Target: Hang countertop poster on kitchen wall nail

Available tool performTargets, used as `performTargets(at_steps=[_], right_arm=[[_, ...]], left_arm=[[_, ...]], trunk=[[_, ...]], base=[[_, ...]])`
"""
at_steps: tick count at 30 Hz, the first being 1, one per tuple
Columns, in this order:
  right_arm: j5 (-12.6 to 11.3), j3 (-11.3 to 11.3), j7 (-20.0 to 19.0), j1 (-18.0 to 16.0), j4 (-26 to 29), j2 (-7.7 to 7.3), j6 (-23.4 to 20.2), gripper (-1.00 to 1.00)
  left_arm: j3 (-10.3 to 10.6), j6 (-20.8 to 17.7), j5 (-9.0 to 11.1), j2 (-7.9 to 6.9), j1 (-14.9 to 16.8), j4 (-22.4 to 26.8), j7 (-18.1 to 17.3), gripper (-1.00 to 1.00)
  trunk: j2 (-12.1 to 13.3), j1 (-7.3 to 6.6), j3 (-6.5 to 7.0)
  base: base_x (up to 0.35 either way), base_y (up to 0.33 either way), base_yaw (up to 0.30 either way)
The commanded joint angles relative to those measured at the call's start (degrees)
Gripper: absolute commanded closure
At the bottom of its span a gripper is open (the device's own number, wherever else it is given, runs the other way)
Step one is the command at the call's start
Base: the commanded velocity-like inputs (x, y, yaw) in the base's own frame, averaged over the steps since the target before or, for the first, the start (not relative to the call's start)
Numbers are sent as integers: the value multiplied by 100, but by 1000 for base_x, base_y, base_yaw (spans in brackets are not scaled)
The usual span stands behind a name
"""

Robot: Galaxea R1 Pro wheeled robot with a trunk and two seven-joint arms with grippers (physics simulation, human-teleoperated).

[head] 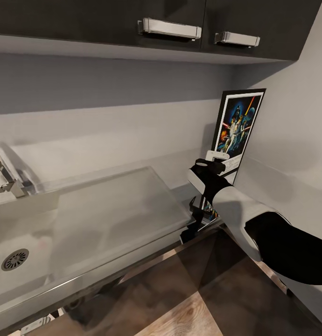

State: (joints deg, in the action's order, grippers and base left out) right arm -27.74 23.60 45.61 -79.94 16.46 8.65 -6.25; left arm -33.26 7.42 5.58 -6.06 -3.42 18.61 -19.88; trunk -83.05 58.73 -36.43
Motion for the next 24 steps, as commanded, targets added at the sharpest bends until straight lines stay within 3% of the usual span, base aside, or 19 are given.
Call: performTargets(at_steps=[1,24], right_arm=[[-21,48,36,-4,7,-3,-60,-100],[-21,40,36,-4,-2,-12,-60,-100]], left_arm=[[-13,-13,58,2,-1,2,-42,-100],[-13,-13,58,4,-1,2,-42,-100]], trunk=[[-3,0,-4],[-3,0,-4]], base=[[0,0,0],[0,0,0]])
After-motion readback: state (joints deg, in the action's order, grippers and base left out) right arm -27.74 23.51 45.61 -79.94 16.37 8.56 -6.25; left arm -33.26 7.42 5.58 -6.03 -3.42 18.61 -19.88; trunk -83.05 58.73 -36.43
